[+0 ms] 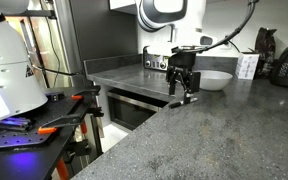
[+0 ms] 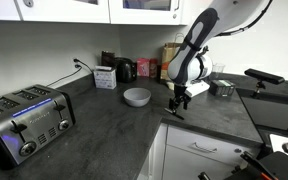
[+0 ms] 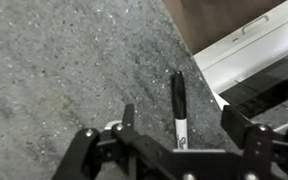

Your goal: Put the marker inside the bowl.

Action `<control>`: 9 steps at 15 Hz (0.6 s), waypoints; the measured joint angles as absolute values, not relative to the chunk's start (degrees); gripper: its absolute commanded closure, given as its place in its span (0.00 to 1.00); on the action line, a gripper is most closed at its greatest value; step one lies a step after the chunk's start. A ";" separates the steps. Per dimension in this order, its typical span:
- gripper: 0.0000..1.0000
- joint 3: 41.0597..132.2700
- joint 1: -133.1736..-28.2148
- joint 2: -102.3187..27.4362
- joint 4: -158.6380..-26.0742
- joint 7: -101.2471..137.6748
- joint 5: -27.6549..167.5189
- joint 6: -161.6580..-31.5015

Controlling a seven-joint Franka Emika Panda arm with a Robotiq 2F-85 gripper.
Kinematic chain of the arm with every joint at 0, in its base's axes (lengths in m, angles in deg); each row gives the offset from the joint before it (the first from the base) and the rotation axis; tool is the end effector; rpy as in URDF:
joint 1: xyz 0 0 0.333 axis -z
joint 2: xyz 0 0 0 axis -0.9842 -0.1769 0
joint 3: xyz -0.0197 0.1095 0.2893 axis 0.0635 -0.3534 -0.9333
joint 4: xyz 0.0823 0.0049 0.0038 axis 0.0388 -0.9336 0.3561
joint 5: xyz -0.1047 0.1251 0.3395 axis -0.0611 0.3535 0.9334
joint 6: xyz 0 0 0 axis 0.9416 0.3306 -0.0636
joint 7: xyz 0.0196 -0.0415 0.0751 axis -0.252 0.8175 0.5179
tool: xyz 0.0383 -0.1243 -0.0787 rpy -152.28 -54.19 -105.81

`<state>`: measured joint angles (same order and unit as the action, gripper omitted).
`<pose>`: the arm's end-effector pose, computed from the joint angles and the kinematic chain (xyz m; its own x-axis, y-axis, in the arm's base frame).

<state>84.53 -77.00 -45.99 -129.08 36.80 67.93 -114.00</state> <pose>0.5206 -0.0429 0.1293 0.9697 0.2389 -0.0508 0.2410 -0.9697 0.0397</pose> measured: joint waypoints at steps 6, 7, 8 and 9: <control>0.70 83.61 -75.65 -48.27 -127.40 38.74 67.93 -113.99; 0.77 83.56 -75.25 -48.47 -127.24 39.37 67.93 -113.99; 0.86 83.46 -74.81 -48.66 -127.13 39.72 67.93 -113.99; 0.92 83.25 -74.38 -48.84 -127.04 40.15 67.93 -113.99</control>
